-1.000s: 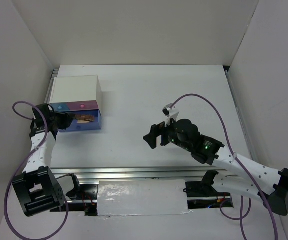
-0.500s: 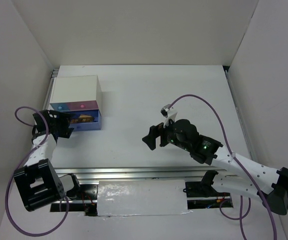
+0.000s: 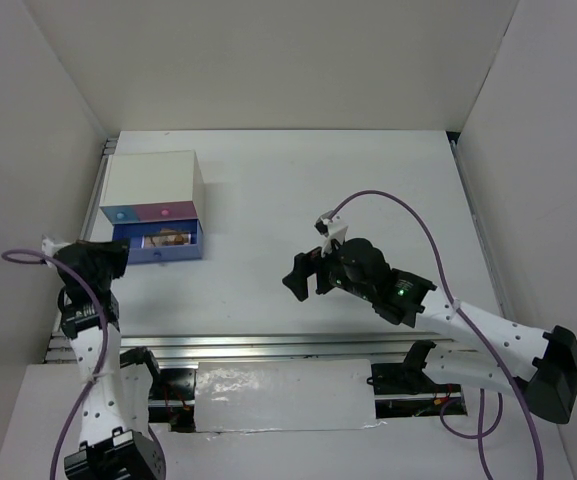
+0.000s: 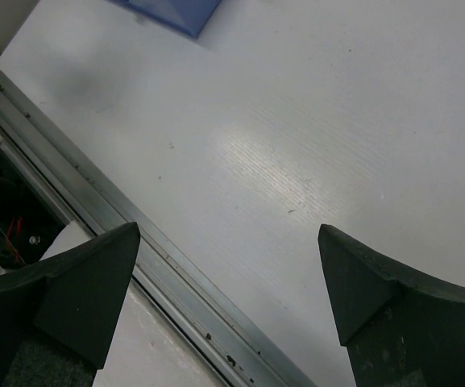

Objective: Organize the makeup

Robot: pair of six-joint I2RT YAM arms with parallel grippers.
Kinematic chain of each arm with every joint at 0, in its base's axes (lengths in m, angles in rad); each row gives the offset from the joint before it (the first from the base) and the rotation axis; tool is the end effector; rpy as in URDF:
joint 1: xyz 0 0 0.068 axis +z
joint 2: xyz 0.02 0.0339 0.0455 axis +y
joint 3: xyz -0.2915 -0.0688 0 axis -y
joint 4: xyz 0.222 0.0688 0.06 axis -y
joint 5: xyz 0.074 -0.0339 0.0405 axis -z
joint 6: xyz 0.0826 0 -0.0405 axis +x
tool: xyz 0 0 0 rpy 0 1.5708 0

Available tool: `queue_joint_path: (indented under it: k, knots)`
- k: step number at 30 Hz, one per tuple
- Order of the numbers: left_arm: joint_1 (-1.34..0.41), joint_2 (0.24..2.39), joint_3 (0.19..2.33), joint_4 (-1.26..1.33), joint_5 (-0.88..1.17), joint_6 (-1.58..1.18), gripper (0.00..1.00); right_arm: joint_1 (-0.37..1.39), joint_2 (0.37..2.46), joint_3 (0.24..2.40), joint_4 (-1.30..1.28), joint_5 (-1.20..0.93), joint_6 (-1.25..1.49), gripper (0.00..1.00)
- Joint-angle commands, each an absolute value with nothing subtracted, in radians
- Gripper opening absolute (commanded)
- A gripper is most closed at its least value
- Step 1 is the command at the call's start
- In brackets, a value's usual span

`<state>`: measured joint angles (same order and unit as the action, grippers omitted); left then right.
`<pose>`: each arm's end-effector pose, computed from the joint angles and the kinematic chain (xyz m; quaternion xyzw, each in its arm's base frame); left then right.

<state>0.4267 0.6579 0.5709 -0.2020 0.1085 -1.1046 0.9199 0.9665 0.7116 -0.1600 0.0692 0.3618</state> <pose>0.1542 0.0603 0.2877 -0.5313 0.5995 -0.2395 0.5486 0.1424 0.1775 0.2924 -0.2124 0.8099 0.3032 0.4550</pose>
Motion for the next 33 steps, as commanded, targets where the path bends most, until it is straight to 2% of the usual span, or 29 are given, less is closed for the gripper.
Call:
queue_joint_path:
  k: [1,6,9,19,30,33]
  knots:
    - [0.43,0.65,0.416,-0.25,0.106,-1.123,0.0,0.916,0.968,0.698,-0.092,0.107,0.353,1.0]
    - [0.43,0.686,0.282,-0.118,0.104,-1.175,0.0,0.916,0.93,0.664,-0.057,0.173,0.362,1.0]
    - [0.429,0.813,0.296,-0.02,0.123,-1.17,0.0,0.916,0.919,0.649,-0.04,0.201,0.362,1.0]
    - [0.43,1.355,0.311,0.561,0.201,-1.23,0.01,0.916,0.919,0.641,-0.037,0.242,0.357,1.0]
    - [0.408,1.54,0.371,0.828,0.207,-1.253,0.07,0.908,0.966,0.666,-0.052,0.227,0.353,1.0]
    - [0.384,1.636,0.376,0.969,0.233,-1.285,0.06,0.911,0.971,0.664,-0.055,0.232,0.351,1.0]
